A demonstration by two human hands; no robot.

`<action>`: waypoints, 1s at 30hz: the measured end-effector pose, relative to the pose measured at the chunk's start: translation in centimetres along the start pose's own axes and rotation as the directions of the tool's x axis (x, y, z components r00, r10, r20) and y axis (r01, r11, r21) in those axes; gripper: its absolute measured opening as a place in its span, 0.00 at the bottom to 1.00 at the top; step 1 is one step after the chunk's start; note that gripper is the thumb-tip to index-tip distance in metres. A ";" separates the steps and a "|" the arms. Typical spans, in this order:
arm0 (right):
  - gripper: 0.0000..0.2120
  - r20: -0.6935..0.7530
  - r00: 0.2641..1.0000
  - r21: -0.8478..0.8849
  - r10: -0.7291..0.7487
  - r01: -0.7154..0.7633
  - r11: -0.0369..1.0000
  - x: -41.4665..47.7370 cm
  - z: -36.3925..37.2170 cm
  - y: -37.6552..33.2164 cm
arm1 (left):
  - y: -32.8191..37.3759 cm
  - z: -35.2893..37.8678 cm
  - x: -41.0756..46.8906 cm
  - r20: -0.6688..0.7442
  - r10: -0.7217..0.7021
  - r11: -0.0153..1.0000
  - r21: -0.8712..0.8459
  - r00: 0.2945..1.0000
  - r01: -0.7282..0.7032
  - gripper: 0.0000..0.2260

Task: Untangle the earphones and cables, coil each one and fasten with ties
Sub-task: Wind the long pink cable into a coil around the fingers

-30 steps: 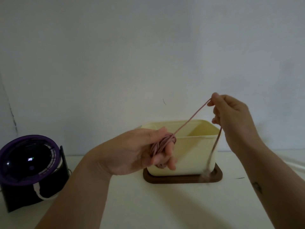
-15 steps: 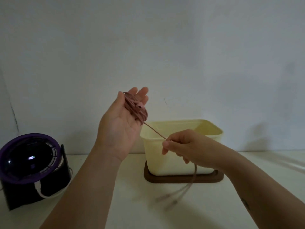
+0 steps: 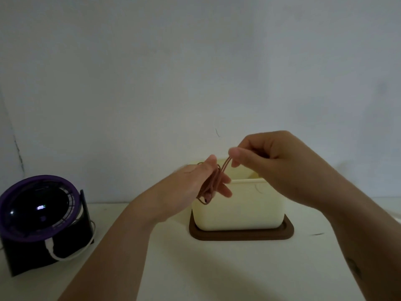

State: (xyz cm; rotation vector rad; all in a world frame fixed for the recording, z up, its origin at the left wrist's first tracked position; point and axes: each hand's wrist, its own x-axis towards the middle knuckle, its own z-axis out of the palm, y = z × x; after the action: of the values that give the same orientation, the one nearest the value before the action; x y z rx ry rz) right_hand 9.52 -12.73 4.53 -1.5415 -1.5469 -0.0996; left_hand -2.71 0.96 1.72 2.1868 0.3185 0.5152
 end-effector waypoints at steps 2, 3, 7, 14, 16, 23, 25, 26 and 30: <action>0.14 -0.071 0.997 0.022 -0.030 0.031 0.999 0.2 0.1 0.1 | 0.2 0.0 -0.1 0.115 -0.018 0.994 -0.107 0.993 0.030 0.30; 0.14 -0.101 0.994 0.031 -0.034 0.037 0.999 0.2 0.2 0.2 | 0.2 0.0 -0.2 0.165 -0.012 0.982 -0.183 0.986 0.043 0.29; 0.14 -0.254 0.967 0.138 -0.019 0.056 0.989 0.4 0.2 0.7 | 0.8 -0.3 -0.5 0.221 0.037 0.928 -0.368 0.975 0.048 0.24; 0.13 -0.168 0.984 0.497 0.061 0.031 0.867 0.5 0.1 0.4 | 0.4 -0.5 -0.1 0.052 -0.018 0.896 -0.442 0.998 0.039 0.18; 0.14 -0.145 0.988 0.461 0.055 0.019 0.887 0.4 0.4 0.2 | 0.6 -0.2 -0.3 0.124 -0.004 0.933 -0.357 0.992 0.048 0.22; 0.18 -0.153 0.984 0.473 0.089 -0.006 0.881 0.4 1.1 0.3 | 1.3 -0.3 -1.1 0.443 0.120 0.895 -0.435 0.888 0.096 0.28; 0.16 -0.169 0.976 0.521 0.140 -0.032 0.853 0.7 1.3 1.1 | 1.3 -0.8 -1.0 0.429 0.292 0.784 -0.619 0.855 0.043 0.25; 0.16 -0.163 0.974 0.534 0.160 -0.050 0.844 0.7 1.5 1.5 | 1.4 -1.1 -0.8 0.387 0.377 0.692 -0.721 0.842 0.021 0.24; 0.15 -0.003 0.991 0.402 0.133 -0.120 0.908 0.8 2.6 2.4 | 1.9 -1.6 -0.5 0.088 0.434 0.279 -0.959 0.897 -0.041 0.22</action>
State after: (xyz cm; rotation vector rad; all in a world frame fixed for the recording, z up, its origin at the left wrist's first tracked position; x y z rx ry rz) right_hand 10.27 -10.02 2.33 -1.2977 -1.3375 0.2554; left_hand -3.83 0.69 4.02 1.0433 -0.4759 0.3214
